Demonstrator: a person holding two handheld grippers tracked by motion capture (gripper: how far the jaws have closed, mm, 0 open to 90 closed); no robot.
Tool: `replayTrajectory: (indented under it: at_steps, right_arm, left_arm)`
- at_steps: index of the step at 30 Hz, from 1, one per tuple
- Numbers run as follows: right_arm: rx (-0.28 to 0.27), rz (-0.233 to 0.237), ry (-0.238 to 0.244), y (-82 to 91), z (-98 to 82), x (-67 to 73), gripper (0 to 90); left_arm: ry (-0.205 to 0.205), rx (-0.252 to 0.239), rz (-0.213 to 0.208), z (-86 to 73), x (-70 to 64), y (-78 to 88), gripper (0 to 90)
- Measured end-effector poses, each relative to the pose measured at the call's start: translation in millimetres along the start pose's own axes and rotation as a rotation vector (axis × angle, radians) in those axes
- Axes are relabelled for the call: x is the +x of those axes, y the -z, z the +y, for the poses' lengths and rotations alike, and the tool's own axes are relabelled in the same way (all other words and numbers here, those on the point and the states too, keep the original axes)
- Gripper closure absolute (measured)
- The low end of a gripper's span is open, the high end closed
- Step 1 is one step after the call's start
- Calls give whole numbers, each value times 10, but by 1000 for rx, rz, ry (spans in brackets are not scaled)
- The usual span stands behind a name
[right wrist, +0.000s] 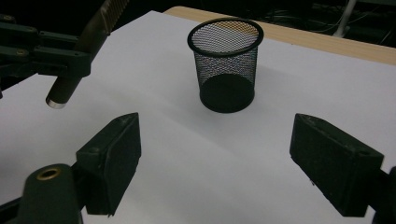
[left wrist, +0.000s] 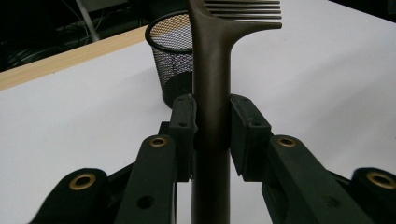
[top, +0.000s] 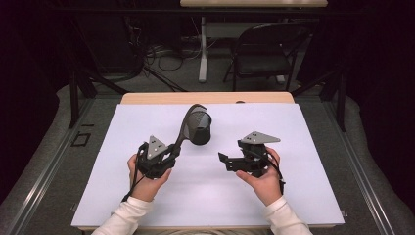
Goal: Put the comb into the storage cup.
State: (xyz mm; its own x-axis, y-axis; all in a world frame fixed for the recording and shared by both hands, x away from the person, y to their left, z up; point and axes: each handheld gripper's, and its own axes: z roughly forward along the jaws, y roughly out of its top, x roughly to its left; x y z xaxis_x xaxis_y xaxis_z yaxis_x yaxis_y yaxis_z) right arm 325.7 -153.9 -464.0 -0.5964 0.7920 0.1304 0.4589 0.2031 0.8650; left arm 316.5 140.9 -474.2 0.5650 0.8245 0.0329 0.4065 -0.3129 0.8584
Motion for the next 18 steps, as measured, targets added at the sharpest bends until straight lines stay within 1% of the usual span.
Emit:
replayTrajectory:
  at_steps: [2, 6, 9, 13, 15, 16, 17, 18]
  right_arm:
    - [0, 7, -2, -27, 29, 4, 176]
    - [-8, 19, -27, -69, 72, -1, 184]
    - [0, 31, -34, -111, 109, -8, 189]
    - [-5, 39, -60, -154, 158, -12, 198]
    - [-20, 52, -66, -167, 172, -21, 222]
    - [-39, 58, -72, -171, 171, -19, 234]
    - [-60, 60, -67, -174, 170, -20, 243]
    - [-63, 63, -72, -170, 171, -17, 251]
  left_arm:
    - [-1, -1, 1, -1, -5, 0, 724]
    - [-5, -4, -1, -3, -18, -2, 724]
    - [-7, -3, -2, -5, -25, -4, 724]
    - [-12, -12, 0, -8, -35, -1, 724]
    - [-14, -14, 1, -9, -40, 3, 724]
    - [-14, -14, 0, -10, -42, 4, 724]
    - [-16, -14, -1, -11, -43, 4, 724]
    - [-18, -14, -2, -12, -44, 4, 724]
